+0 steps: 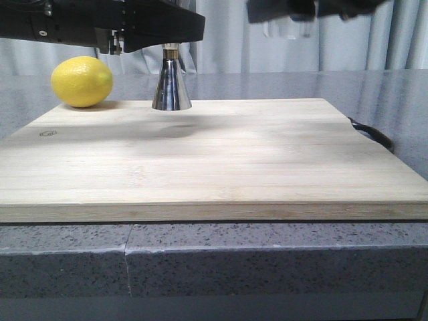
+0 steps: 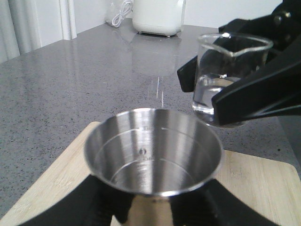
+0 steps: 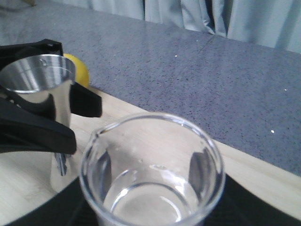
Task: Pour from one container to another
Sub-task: 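Lift the glass beaker and carry it above the jigger with the right gripper, then tilt the beaker with the right gripper, pouring liquid into the jigger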
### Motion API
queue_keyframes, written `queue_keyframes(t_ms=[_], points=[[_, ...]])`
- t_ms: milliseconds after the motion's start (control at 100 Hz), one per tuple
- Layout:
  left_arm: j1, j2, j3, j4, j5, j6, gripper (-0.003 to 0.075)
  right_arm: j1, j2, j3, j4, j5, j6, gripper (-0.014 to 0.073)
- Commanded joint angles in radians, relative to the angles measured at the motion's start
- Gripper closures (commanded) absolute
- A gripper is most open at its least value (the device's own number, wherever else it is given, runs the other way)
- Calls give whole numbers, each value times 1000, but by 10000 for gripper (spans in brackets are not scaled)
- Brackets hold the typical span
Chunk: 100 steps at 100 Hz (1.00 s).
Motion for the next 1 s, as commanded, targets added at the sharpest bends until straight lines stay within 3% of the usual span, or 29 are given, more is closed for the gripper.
queue_keyframes(t_ms=[0, 470, 990], points=[[-8, -38, -29, -97, 90, 0, 491, -2, -30, -119, -59, 63, -26, 271], [-8, -38, -29, -97, 90, 0, 491, 20, 101, -534, -366, 466, -28, 271], [-8, -38, -29, -97, 90, 0, 491, 139, 245, -695, -585, 580, -141, 271]])
